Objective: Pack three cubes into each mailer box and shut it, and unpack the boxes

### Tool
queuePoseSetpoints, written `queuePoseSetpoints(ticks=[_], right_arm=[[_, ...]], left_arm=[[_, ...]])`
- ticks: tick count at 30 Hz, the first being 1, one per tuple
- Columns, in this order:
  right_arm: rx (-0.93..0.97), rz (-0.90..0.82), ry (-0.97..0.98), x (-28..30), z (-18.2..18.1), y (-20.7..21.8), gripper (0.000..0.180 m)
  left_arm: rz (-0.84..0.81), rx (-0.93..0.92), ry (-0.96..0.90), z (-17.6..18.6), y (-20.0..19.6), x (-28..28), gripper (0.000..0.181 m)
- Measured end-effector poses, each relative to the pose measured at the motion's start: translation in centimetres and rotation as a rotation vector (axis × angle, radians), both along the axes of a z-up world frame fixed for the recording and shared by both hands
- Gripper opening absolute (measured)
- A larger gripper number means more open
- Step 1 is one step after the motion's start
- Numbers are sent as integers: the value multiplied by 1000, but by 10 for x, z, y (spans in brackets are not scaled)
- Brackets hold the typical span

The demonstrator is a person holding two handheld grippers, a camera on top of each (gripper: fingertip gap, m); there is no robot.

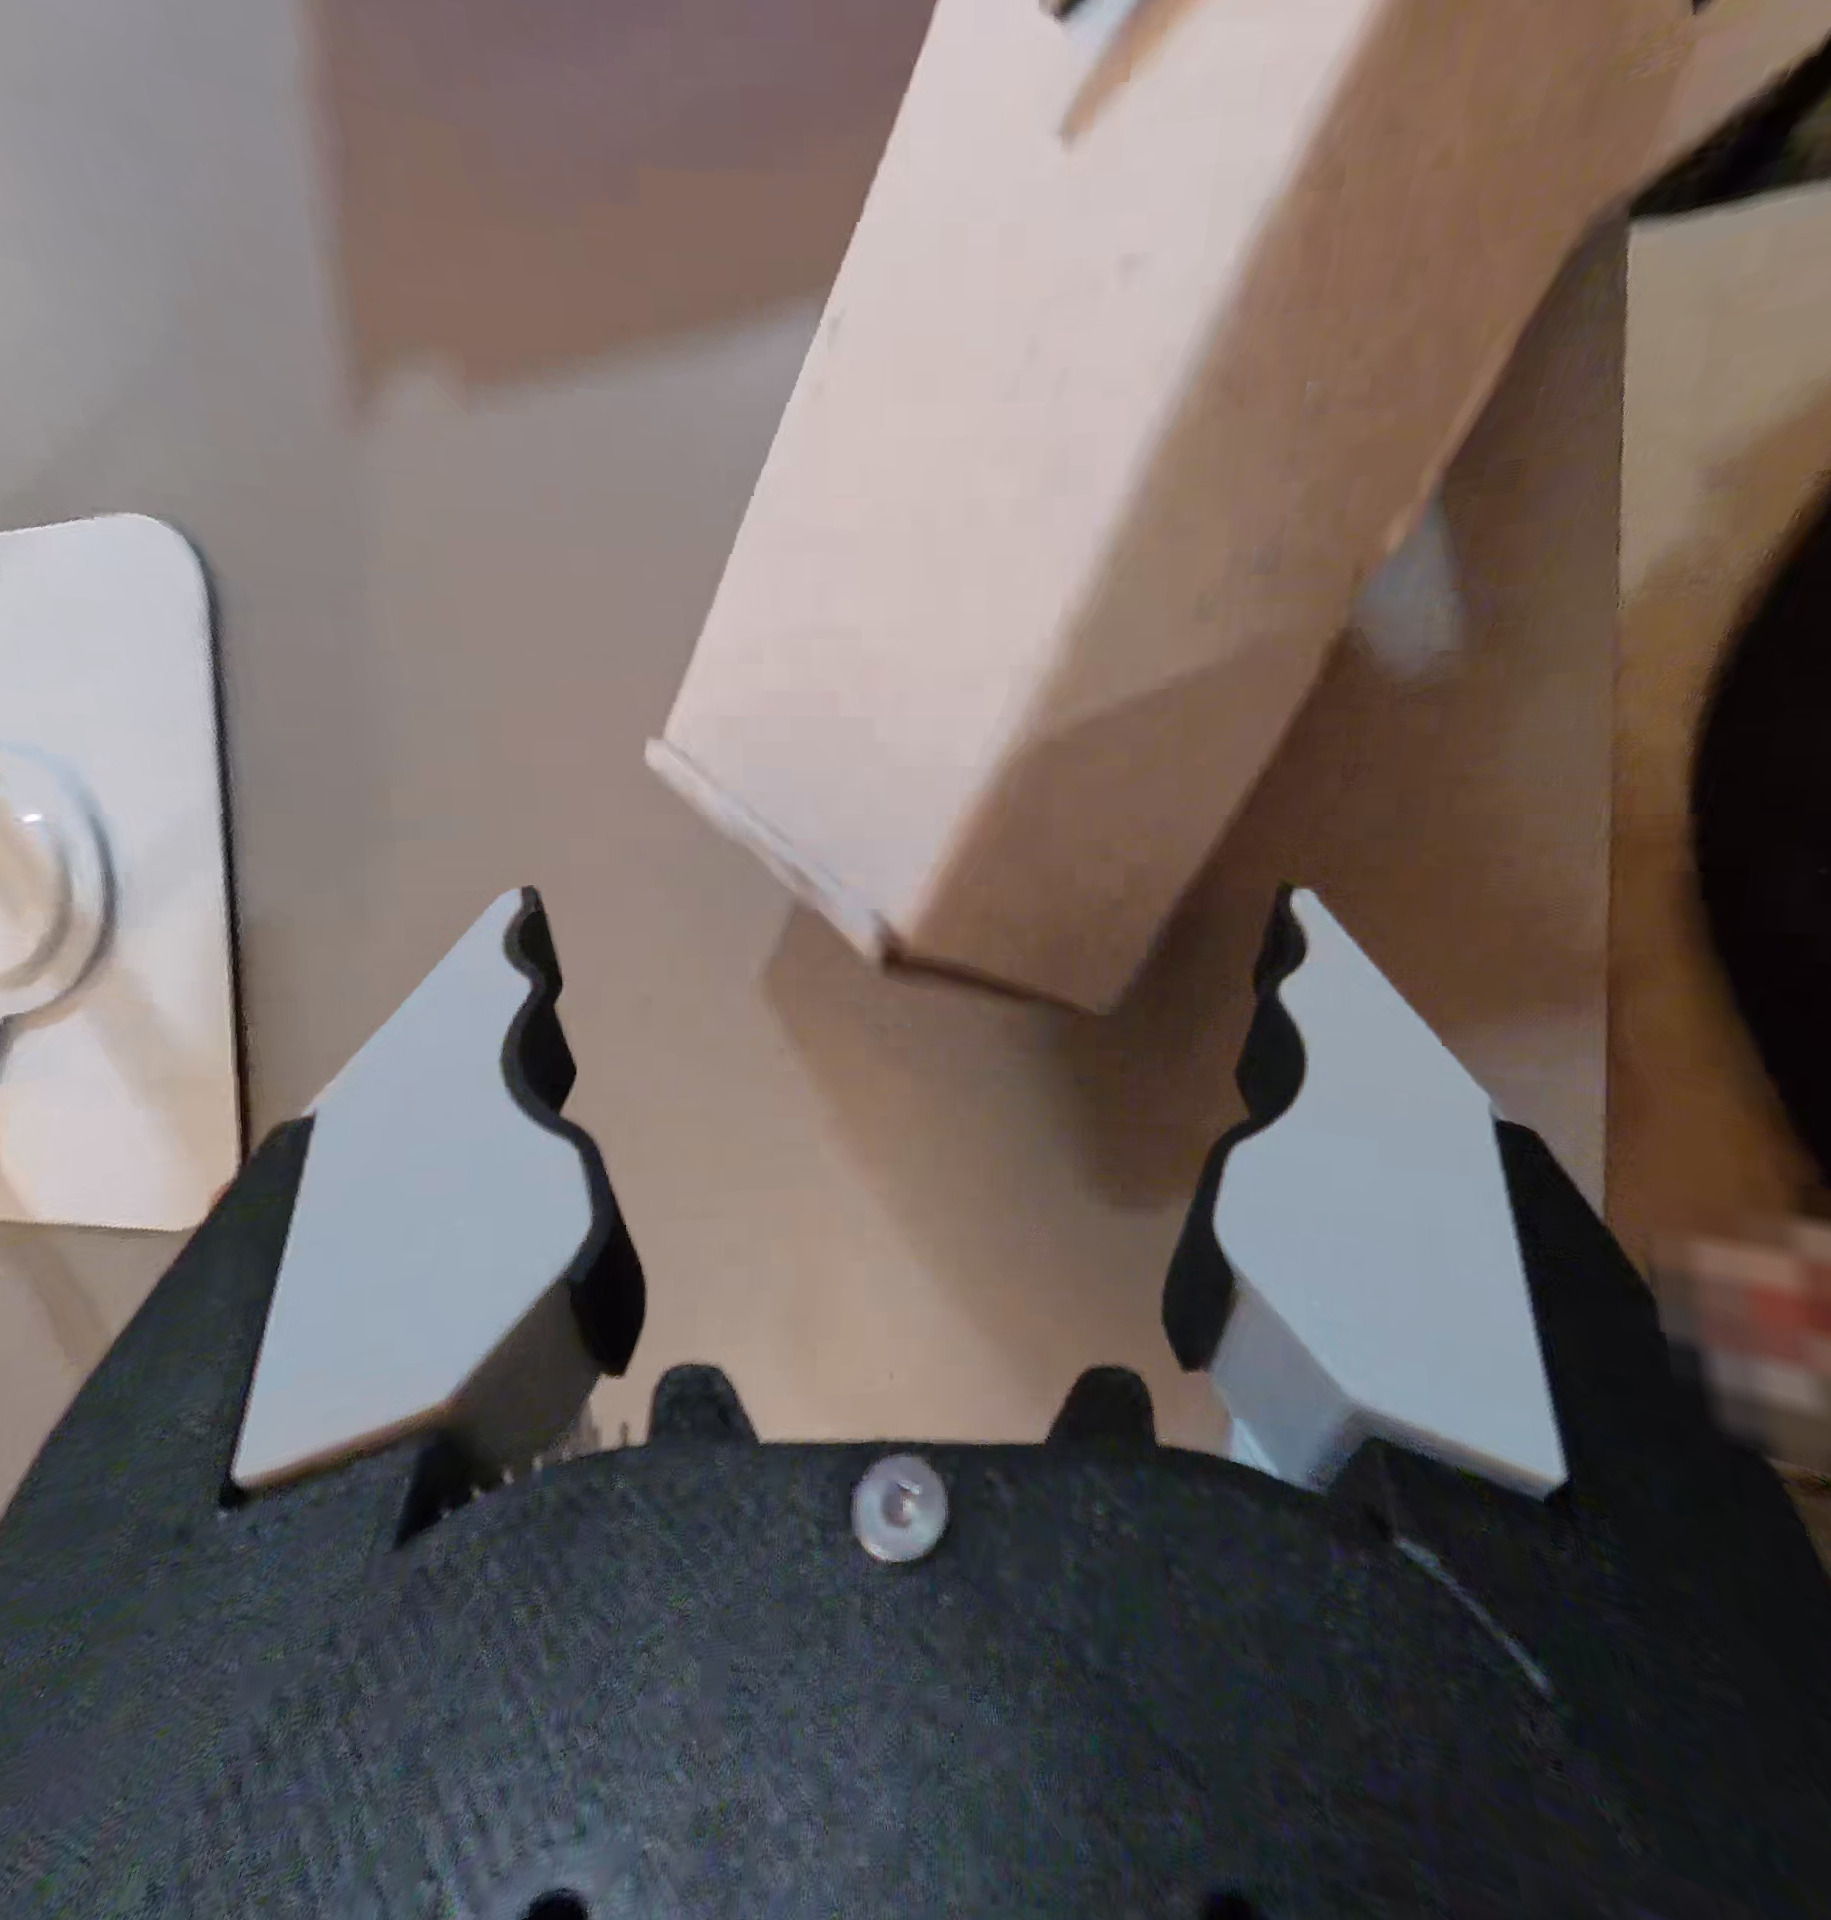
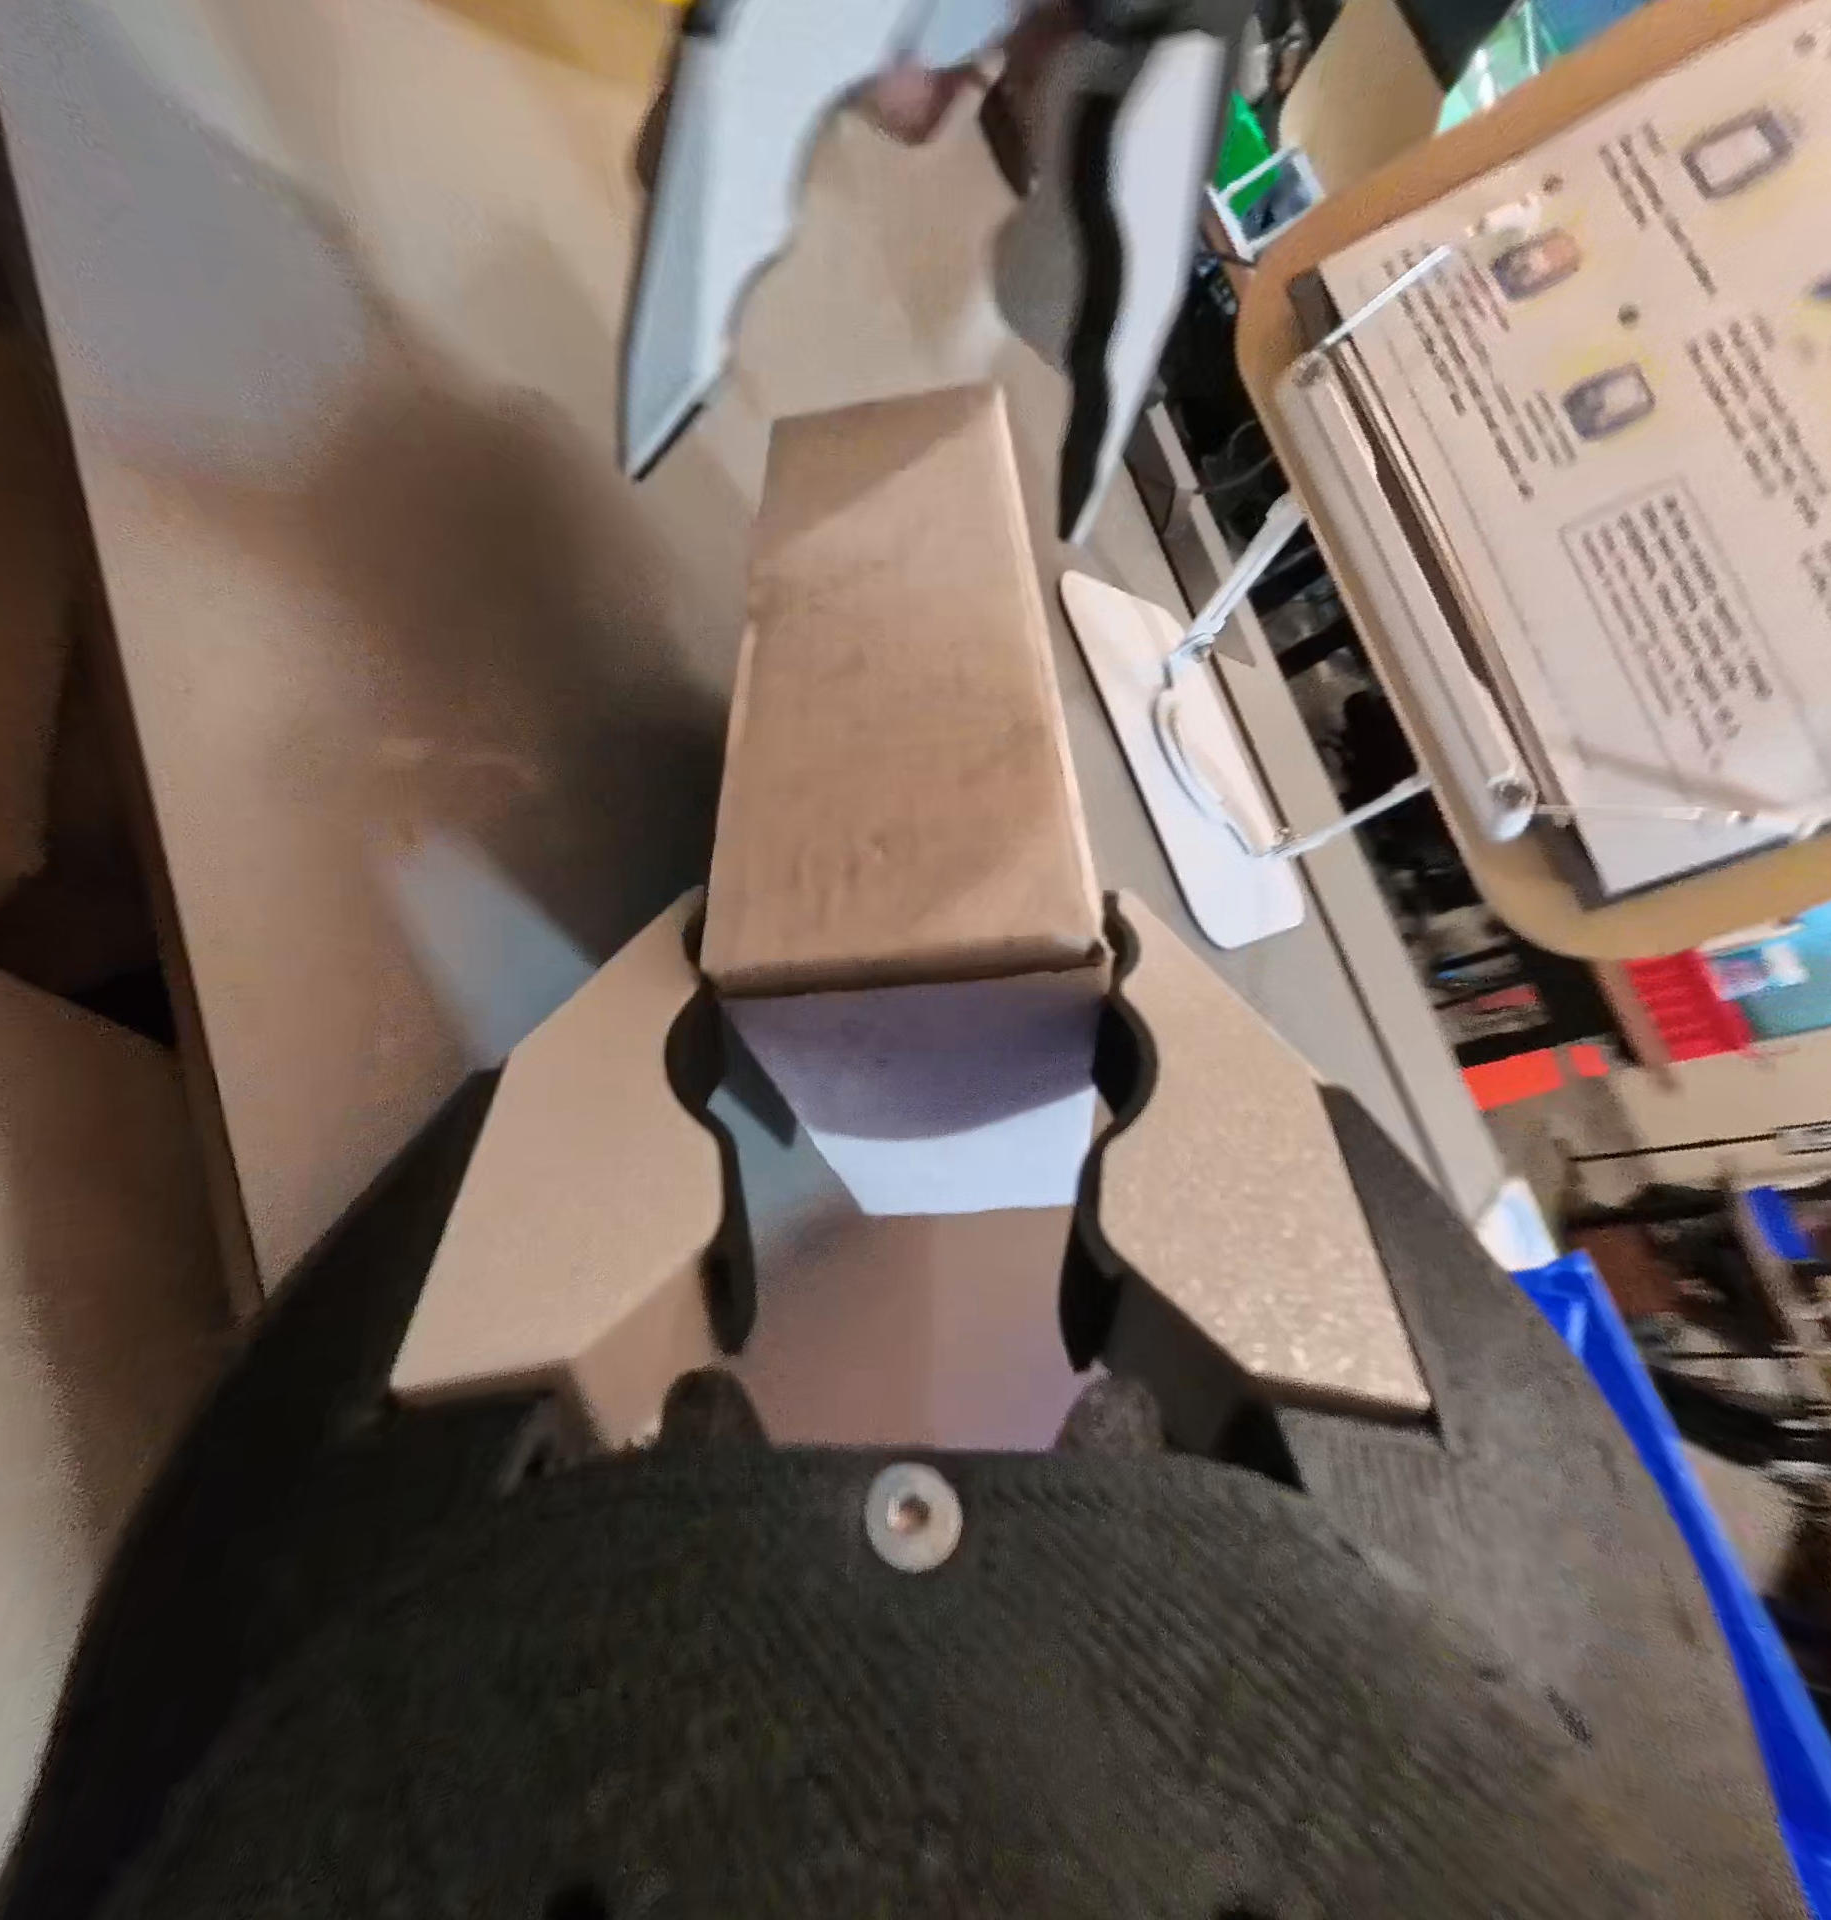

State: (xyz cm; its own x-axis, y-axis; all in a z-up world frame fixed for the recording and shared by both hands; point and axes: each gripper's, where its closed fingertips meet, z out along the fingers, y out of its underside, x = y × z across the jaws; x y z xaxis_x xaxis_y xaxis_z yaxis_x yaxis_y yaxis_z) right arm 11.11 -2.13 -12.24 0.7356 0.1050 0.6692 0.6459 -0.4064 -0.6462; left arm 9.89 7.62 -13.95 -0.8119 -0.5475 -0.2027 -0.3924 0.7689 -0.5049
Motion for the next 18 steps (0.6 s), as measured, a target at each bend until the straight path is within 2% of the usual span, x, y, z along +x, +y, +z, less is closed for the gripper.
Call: queuePoseSetpoints(ticks=[5,9,12,15,17,18], right_arm=[[106,65,337,8,14,-8,71],[116,137,529,2,15,-9,71],[103,202,624,-10,14,-7,71],[92,233,683,-17,12,-6,71],[85,223,697,-15,9,-5,71],[82,209,701,-12,7,-5,70]], left_arm=[[53,-220,-224,2,-14,-6,118],[57,-410,-268,4,-36,-8,119],[86,-454,-328,7,-39,-2,114],[75,-510,-376,11,-45,-3,100],[45,-537,-384,13,-50,-9,81],[57,-543,-396,14,-50,-8,80]])
